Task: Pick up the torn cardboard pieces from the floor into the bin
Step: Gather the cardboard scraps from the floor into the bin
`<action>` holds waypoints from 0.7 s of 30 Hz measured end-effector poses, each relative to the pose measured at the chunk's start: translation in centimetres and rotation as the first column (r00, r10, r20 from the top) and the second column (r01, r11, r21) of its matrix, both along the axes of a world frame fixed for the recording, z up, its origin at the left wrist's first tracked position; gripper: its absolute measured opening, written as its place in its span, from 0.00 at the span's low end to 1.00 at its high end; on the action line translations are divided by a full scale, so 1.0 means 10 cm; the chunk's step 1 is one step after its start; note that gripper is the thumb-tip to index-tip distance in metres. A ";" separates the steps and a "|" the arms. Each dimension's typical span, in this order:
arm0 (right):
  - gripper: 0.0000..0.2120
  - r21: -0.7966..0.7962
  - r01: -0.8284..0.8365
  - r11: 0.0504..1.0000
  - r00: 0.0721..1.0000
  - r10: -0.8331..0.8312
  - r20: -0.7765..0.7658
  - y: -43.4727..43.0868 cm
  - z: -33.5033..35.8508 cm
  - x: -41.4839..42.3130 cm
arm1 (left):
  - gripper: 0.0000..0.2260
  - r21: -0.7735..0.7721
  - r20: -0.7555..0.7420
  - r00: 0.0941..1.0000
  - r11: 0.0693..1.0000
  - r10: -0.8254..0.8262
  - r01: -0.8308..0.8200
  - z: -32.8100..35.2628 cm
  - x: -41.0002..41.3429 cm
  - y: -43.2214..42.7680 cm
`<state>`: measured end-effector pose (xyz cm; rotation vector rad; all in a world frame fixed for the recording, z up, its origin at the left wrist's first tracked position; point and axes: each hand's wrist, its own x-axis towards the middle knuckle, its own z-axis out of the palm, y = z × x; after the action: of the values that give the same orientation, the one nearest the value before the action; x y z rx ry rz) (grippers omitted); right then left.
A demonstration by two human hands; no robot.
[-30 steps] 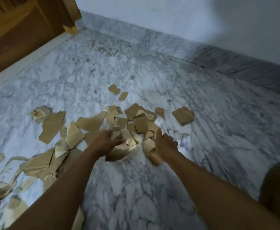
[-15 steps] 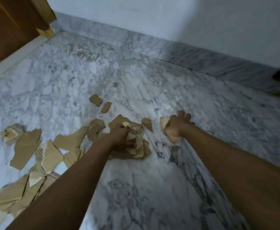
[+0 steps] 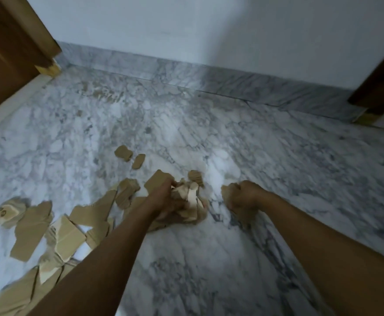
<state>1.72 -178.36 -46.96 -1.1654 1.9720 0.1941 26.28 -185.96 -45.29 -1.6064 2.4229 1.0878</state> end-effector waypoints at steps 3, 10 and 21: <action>0.24 0.037 -0.030 0.999 0.996 0.026 0.084 -0.12 0.38 -0.09 | 0.20 0.101 0.043 0.998 0.994 -0.034 0.030 0.29 0.24 -0.20; 0.24 -0.121 -0.234 0.965 0.968 0.243 0.066 -0.76 0.45 0.41 | 0.16 0.195 0.186 0.981 0.981 -0.046 0.009 0.30 0.57 -0.80; 0.21 -0.250 -0.310 0.917 0.950 0.307 -0.053 -0.45 -0.26 0.60 | 0.29 0.017 0.306 0.940 0.988 -0.148 0.150 -0.43 0.48 -0.70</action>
<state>7.73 -182.87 -49.59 -1.6489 1.8519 0.1099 31.07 -192.95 -49.55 -1.4391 2.2976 0.7428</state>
